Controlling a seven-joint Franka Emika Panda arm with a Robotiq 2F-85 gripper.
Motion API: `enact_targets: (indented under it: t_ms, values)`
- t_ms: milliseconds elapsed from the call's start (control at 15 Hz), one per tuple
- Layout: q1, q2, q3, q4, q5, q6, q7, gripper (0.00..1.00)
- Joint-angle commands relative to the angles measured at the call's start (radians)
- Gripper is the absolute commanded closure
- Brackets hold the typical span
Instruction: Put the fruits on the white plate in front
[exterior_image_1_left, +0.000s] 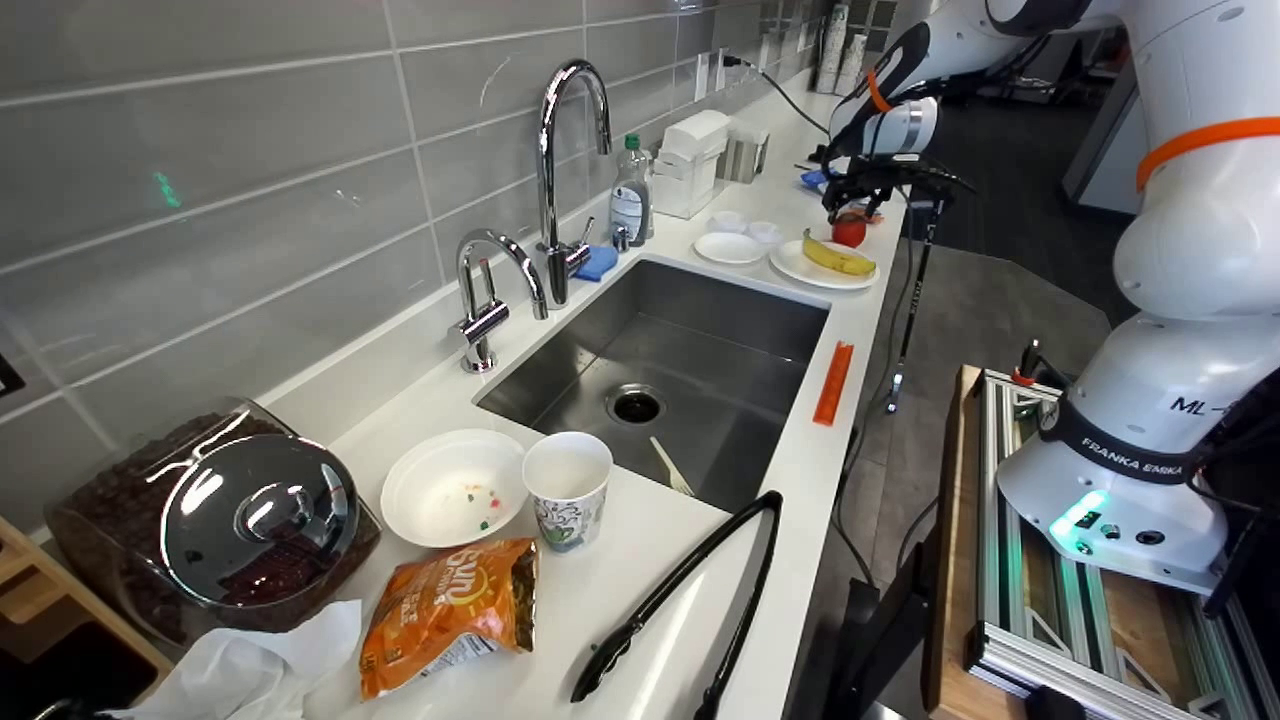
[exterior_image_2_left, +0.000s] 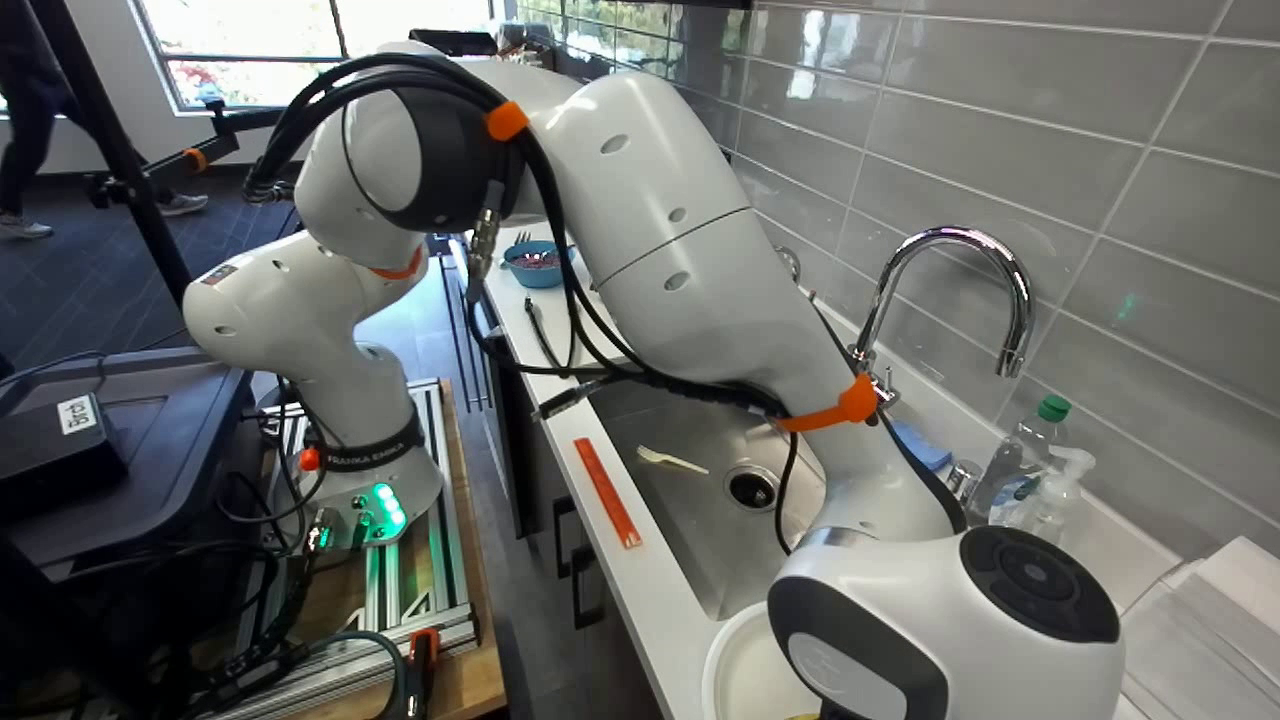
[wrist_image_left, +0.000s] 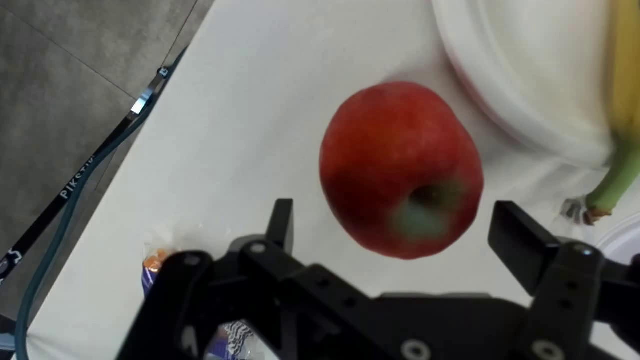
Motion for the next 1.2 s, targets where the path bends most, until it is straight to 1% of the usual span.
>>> enact_targets:
  t_ms: [0,67,133,267,333,533,733,1000,1133]
  values:
    - [0.006,0.037,-0.006,0.051,-0.025,-0.073,0.030,0.18]
    - [0.006,0.041,-0.005,0.057,-0.024,-0.084,0.030,0.28]
    - [0.006,0.044,-0.004,0.062,-0.022,-0.091,0.029,0.29]
    - [0.005,0.047,-0.005,0.068,-0.022,-0.094,0.029,0.44]
    - [0.005,0.046,-0.004,0.071,-0.022,-0.102,0.029,0.48]
    - [0.003,0.047,-0.004,0.079,-0.021,-0.116,0.027,0.48]
    - [-0.005,0.023,0.006,0.062,-0.018,-0.118,0.001,0.48]
    - [-0.017,-0.036,0.023,0.013,-0.023,-0.097,-0.076,0.48]
    - [-0.017,-0.066,0.021,-0.012,-0.035,-0.082,-0.114,0.48]
